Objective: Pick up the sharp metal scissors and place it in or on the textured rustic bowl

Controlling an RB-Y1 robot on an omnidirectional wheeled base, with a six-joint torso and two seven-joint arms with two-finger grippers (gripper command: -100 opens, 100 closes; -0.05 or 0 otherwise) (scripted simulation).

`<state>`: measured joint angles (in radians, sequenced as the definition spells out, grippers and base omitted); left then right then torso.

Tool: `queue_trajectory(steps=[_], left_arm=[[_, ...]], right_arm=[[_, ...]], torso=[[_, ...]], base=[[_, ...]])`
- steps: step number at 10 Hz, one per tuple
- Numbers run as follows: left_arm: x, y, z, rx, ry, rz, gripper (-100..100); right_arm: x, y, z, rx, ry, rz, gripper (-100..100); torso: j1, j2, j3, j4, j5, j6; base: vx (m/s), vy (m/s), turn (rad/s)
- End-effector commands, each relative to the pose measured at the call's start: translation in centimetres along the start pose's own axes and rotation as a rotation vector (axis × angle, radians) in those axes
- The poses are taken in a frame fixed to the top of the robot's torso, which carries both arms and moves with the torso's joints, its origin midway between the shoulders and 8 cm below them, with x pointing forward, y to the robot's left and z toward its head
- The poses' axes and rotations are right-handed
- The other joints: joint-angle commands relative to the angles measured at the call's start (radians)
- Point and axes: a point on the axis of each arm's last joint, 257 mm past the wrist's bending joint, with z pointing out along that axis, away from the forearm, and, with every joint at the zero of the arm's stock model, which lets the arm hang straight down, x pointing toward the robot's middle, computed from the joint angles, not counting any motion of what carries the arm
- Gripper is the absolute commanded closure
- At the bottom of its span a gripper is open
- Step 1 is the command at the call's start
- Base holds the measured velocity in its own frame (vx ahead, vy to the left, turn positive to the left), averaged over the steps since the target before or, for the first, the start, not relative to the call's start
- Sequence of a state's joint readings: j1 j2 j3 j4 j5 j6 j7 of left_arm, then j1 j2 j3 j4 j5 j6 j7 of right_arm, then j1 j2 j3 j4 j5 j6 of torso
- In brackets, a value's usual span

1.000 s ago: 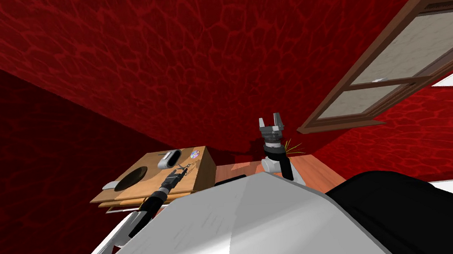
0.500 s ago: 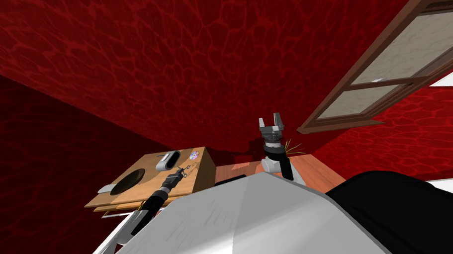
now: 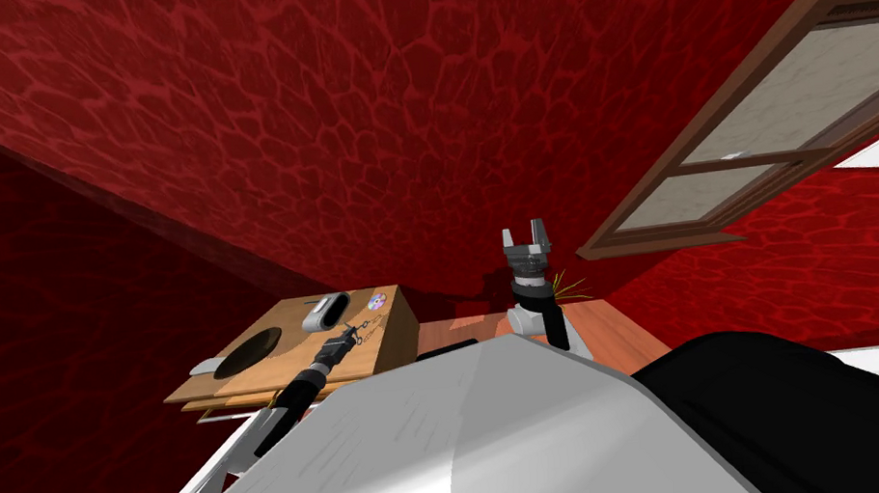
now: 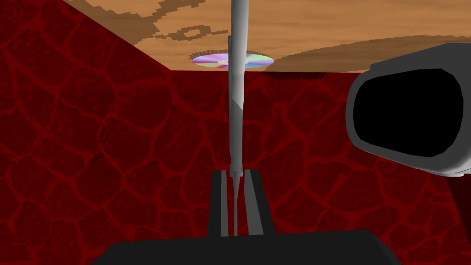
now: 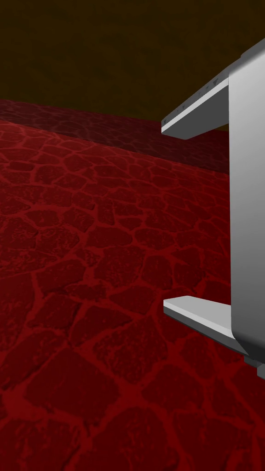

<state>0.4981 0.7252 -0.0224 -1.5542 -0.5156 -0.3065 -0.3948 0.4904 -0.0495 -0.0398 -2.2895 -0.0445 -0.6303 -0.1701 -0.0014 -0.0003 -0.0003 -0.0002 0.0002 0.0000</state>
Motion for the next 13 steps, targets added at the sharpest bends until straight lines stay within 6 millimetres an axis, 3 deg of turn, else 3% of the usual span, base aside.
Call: queue_trajectory(steps=[1, 5, 13], left_arm=[[-0.7, 1.0, 0.4, -0.017, 0.001, 0.015, 100], [-2.4, 3.1, 1.2, -0.054, -0.002, 0.053, 100], [-7.4, 8.3, 2.9, -0.155, -0.026, 0.140, 100]], right_arm=[[0.0, 0.0, 0.0, 0.000, 0.000, 0.000, 0], [0.0, 0.0, 0.0, 0.000, 0.000, 0.000, 0], [0.0, 0.0, 0.0, 0.000, 0.000, 0.000, 0]], torso=[[0.000, 0.000, 0.000, 0.000, 0.000, 0.000], [0.003, 0.016, 0.009, 0.003, 0.000, -0.001], [0.004, 0.019, 0.011, 0.004, 0.000, -0.002]], base=[[-0.099, 0.047, -0.104], [-0.212, 0.047, -0.091], [-0.245, 0.056, -0.112]])
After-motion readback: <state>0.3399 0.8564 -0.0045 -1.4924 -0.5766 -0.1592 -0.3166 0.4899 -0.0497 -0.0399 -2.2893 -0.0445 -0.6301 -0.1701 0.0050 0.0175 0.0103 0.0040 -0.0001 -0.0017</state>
